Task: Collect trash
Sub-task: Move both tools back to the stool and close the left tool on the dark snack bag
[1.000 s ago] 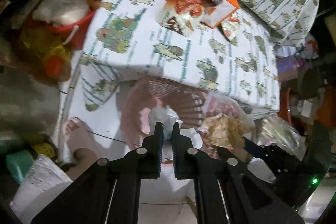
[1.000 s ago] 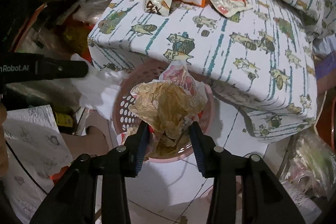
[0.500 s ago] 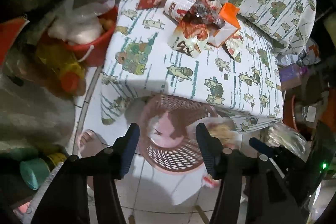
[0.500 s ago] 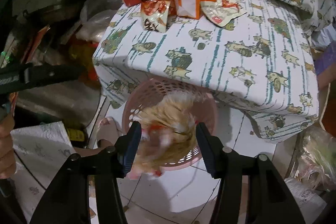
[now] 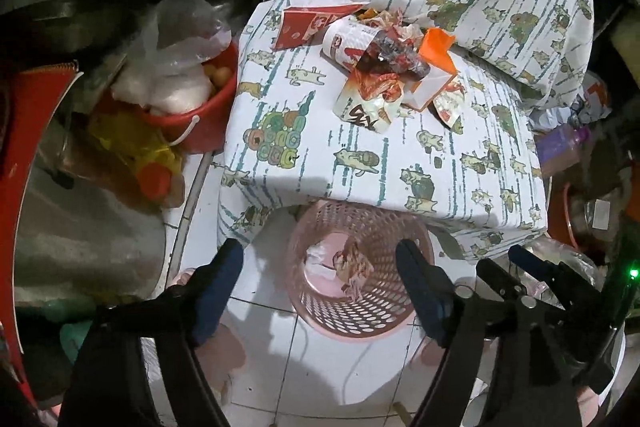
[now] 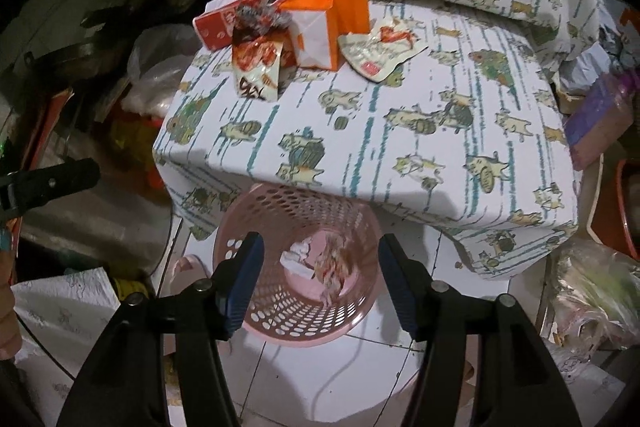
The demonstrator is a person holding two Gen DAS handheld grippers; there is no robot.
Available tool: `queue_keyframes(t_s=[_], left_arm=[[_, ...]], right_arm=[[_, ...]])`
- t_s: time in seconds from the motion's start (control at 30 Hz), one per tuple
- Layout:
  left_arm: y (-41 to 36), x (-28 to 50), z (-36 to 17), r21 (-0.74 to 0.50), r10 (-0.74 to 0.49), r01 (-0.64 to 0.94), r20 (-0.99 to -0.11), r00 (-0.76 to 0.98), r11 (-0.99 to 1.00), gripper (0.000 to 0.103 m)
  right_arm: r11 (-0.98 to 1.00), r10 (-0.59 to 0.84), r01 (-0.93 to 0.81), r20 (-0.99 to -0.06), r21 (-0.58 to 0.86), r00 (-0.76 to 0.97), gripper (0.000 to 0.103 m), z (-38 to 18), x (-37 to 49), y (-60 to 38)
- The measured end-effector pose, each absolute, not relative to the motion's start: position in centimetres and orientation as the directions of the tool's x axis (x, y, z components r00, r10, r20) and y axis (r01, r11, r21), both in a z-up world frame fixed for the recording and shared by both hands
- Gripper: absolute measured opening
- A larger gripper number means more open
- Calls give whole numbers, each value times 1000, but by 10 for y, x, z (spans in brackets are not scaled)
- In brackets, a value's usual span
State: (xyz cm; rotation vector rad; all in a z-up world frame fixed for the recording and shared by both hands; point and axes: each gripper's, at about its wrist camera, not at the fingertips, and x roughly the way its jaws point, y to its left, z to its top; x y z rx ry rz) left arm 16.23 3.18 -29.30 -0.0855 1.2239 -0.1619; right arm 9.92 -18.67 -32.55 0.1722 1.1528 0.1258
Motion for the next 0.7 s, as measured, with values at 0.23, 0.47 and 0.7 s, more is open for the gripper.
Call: queue_keyframes(t_s=[0.23,0.47,0.7], left_arm=[[50,161,-266,-333,-326,60,-845,423,941,84],[59,163,-236,-295,-304,100,-810,501,950,84],[51,161,-186,-250,-316,195,-709,630,948,84]], right_arm=[[982,168,3,-890,187,424,59,-316,101,-188],[970,220,-1,-880,241,421,60,-289,116,-188],[967,222,-15,-815,253,535,60,-225,138,-201]])
